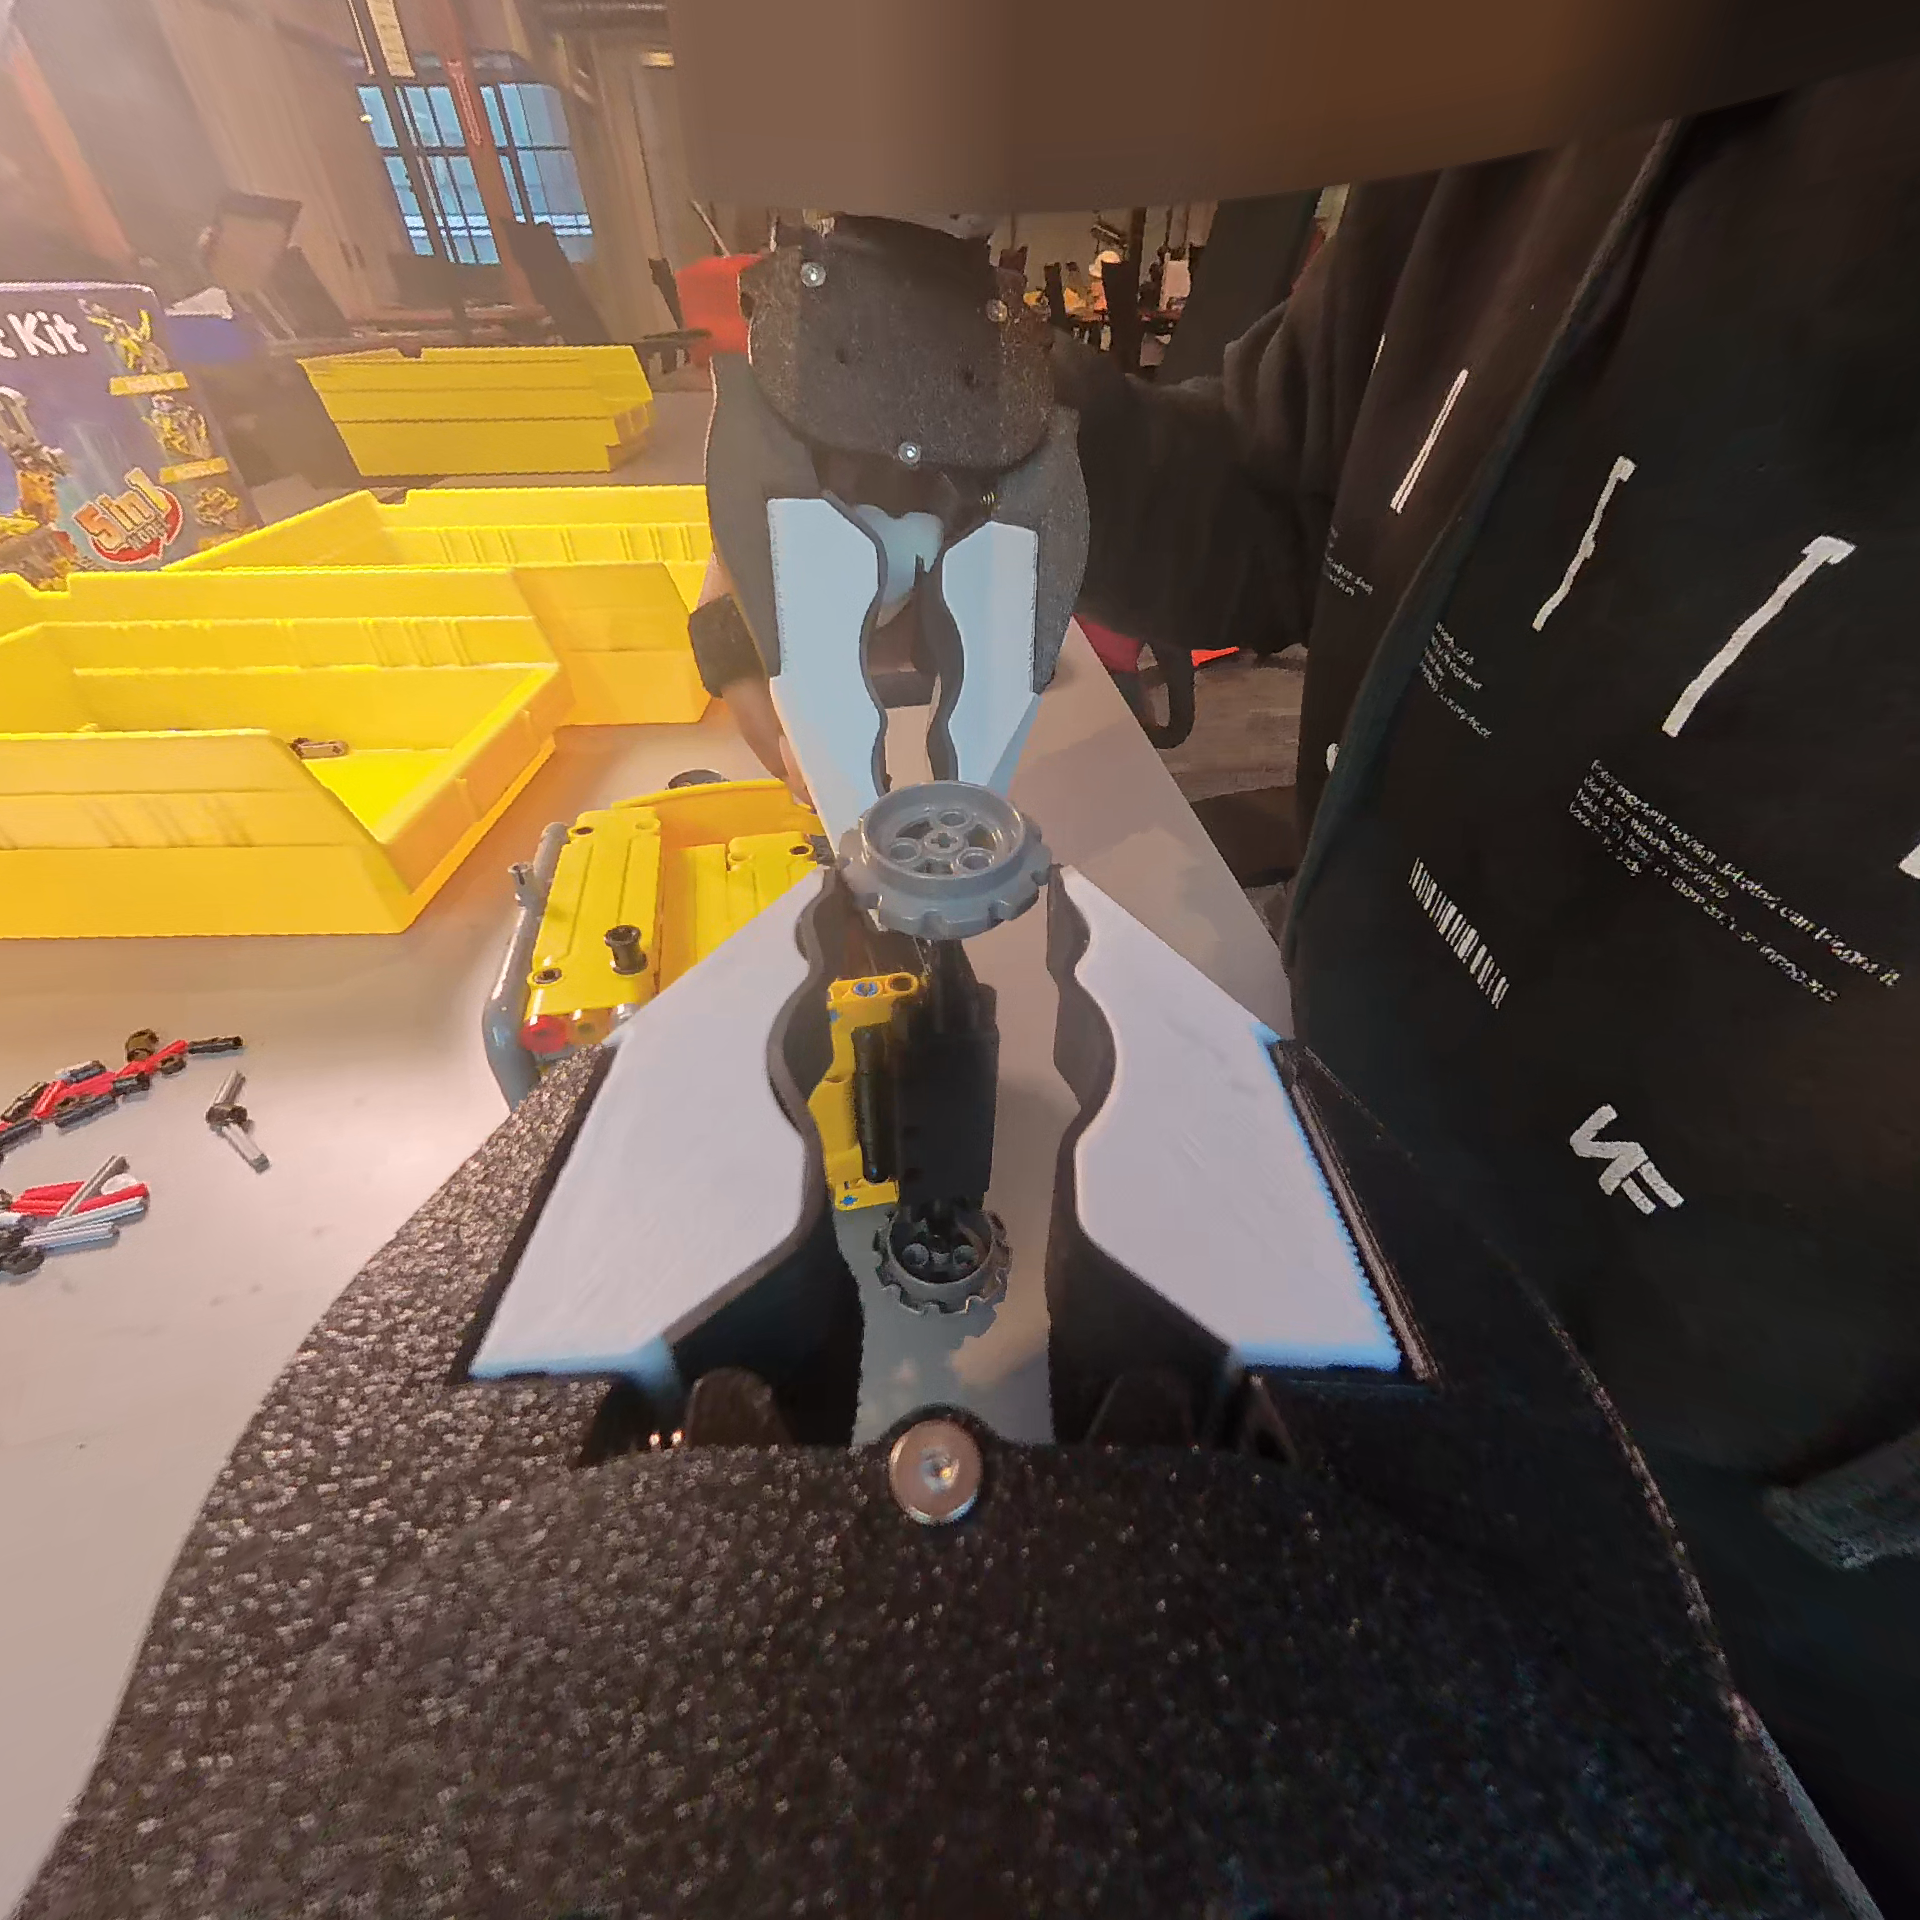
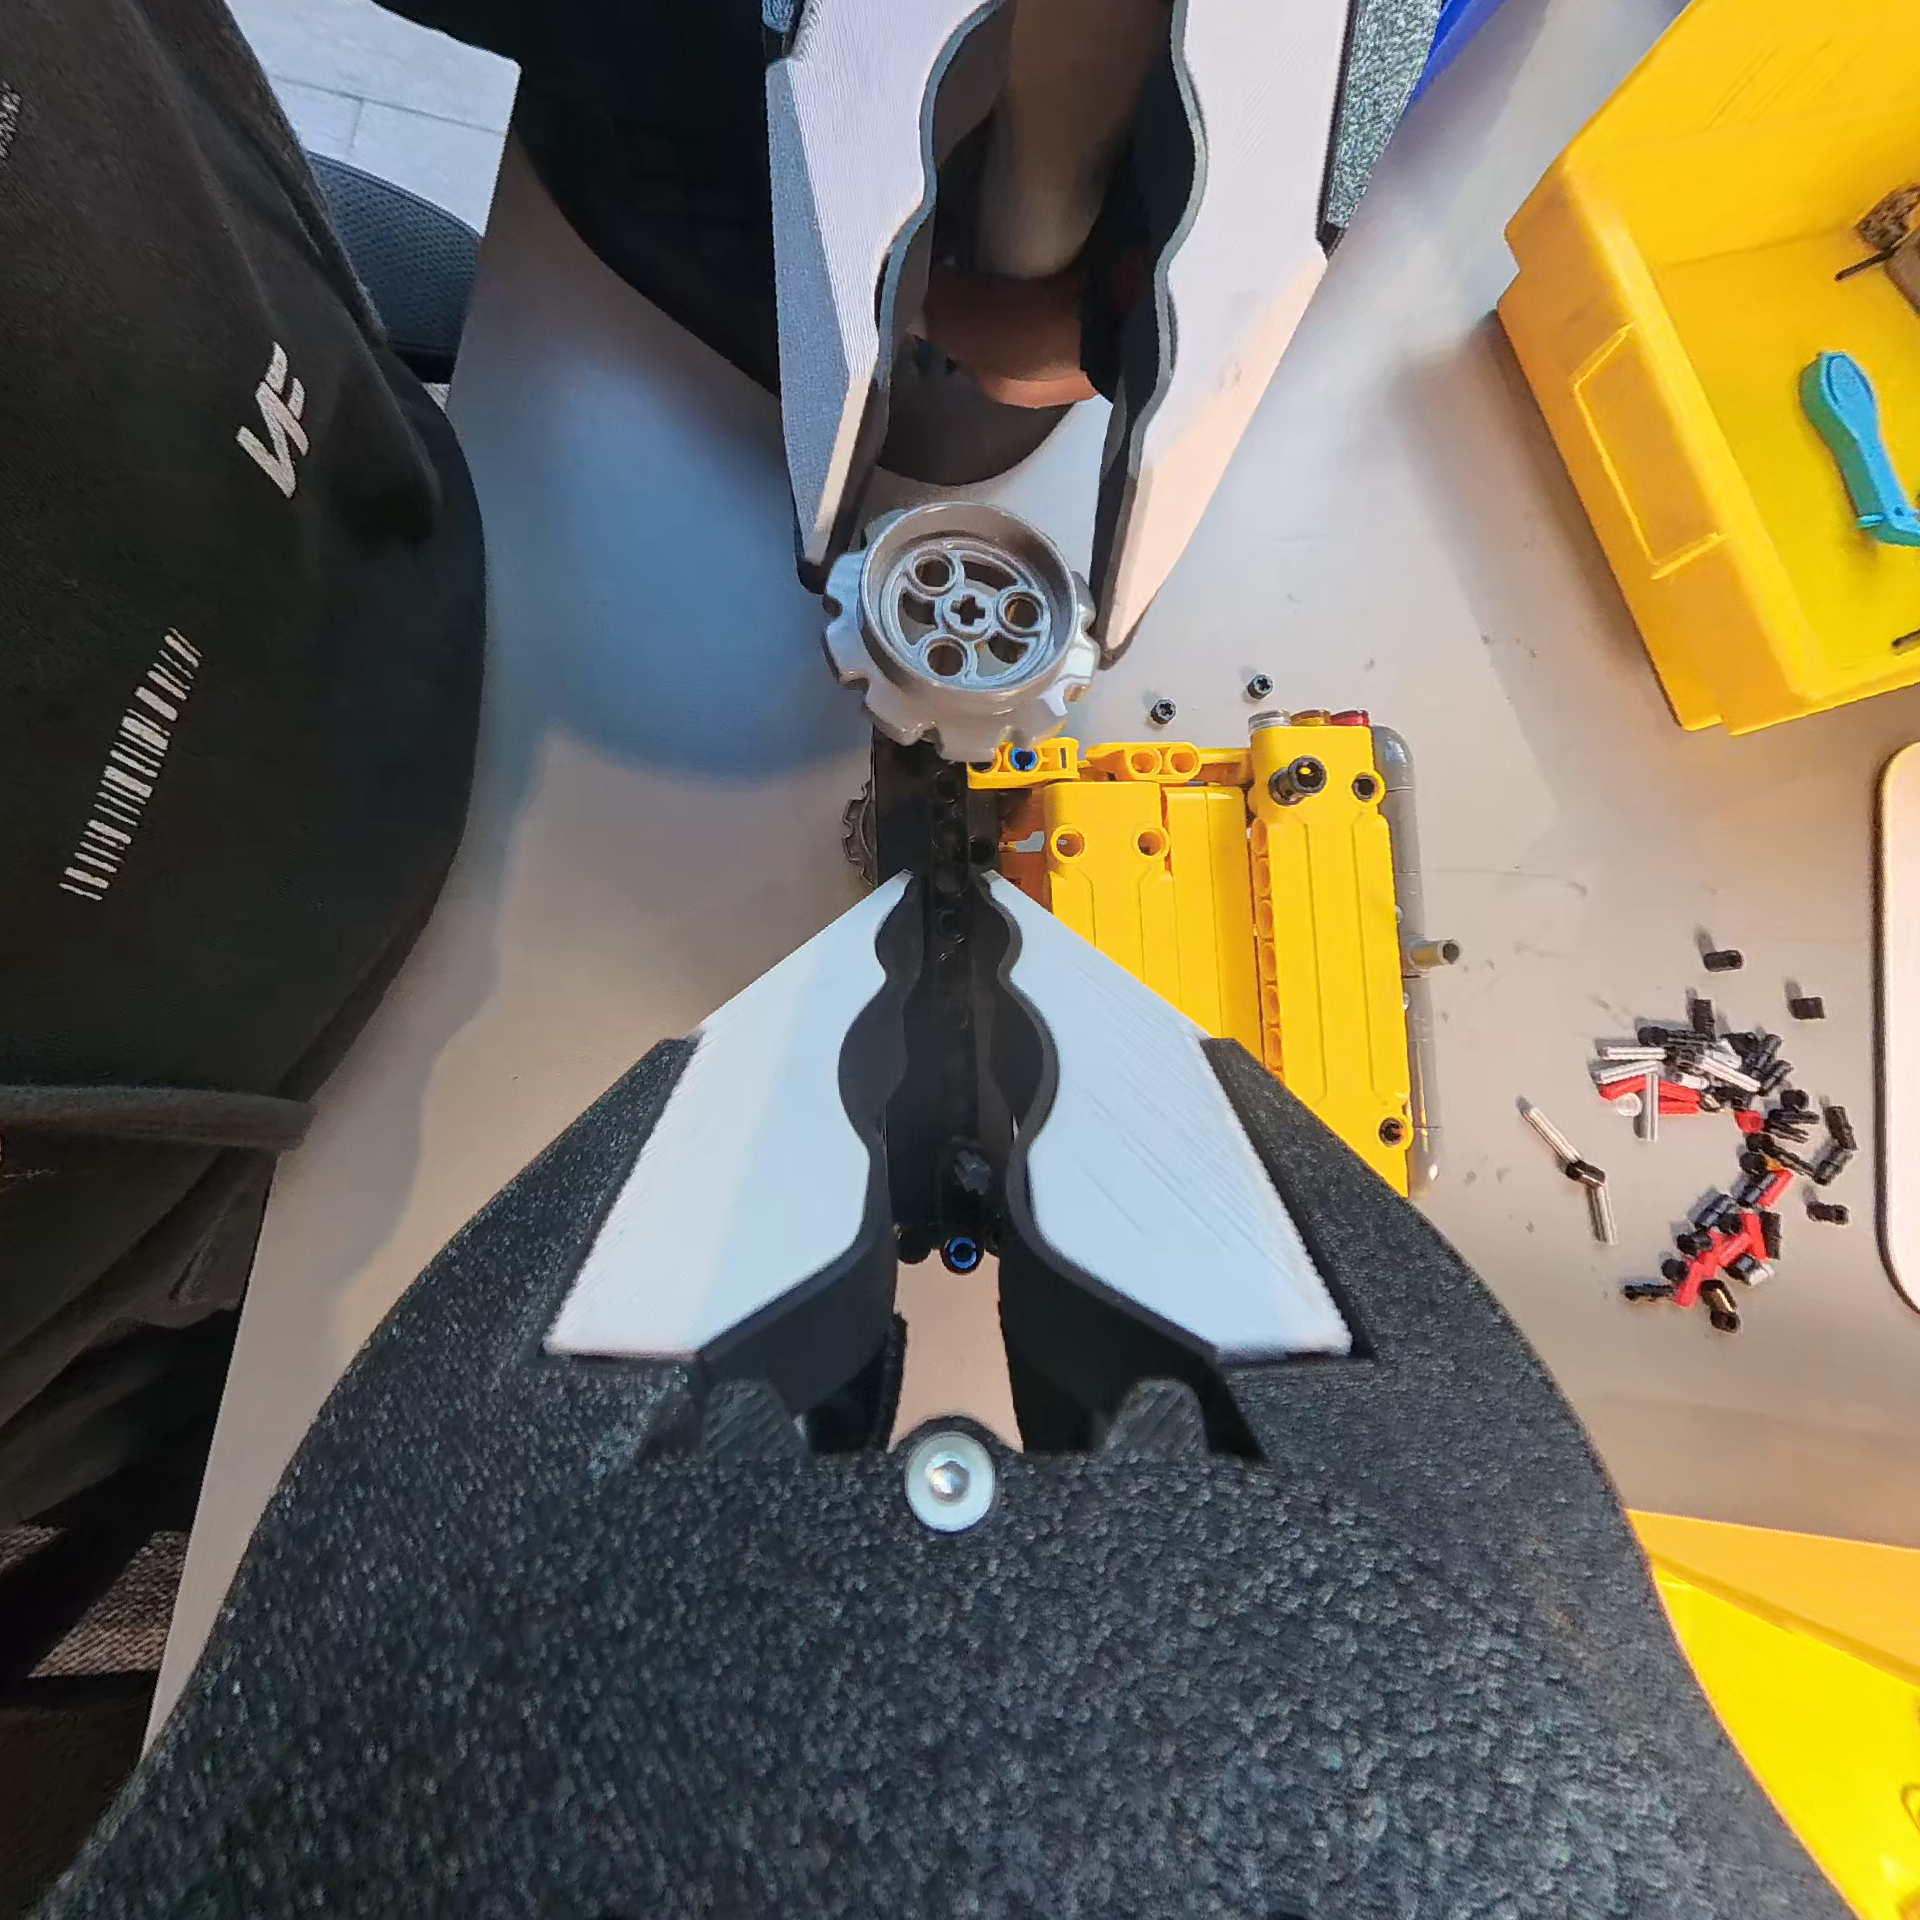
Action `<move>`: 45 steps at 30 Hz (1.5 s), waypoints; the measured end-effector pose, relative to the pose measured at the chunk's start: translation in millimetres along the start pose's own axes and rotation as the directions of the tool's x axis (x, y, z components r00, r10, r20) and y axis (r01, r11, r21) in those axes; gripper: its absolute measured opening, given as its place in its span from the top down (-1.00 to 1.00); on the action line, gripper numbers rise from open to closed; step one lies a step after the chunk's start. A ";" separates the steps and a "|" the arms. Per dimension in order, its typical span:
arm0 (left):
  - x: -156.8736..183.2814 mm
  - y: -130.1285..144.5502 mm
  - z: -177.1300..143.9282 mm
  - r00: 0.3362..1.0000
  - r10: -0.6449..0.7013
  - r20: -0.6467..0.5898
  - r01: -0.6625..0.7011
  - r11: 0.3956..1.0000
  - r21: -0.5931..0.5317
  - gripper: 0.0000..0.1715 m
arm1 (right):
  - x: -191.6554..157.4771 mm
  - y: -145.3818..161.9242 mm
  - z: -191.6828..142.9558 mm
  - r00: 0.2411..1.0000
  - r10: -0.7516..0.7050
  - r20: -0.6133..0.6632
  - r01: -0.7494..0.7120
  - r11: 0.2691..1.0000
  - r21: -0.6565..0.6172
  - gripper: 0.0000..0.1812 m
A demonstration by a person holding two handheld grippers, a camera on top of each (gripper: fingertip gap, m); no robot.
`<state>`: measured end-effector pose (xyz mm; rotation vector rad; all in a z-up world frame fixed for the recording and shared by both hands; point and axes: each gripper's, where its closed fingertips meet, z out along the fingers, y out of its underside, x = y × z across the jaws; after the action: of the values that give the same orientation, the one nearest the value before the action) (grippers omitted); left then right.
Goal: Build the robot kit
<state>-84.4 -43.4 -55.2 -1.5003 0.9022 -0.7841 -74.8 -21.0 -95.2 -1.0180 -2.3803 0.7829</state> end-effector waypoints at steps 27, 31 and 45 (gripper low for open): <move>5.3 4.9 1.9 0.967 -0.038 -0.252 -0.060 0.927 -0.370 0.58 | -2.7 -4.3 -0.4 1.000 -0.015 0.007 0.015 1.000 0.017 0.88; 3.9 4.3 3.3 0.964 -0.027 -0.266 -0.086 0.910 -0.405 0.58 | 0.1 -2.9 -1.5 1.000 -0.006 -0.003 0.006 1.000 0.028 0.85; 8.1 5.0 13.0 0.964 -0.010 -0.265 -0.120 0.874 -0.470 0.58 | -3.8 -39.6 -29.9 0.994 0.106 -0.016 -0.097 0.950 0.296 0.58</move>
<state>-69.7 -44.5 -61.7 -1.8188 1.4145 -0.7570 -75.2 -36.7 -48.1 -1.0233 -2.1147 1.1125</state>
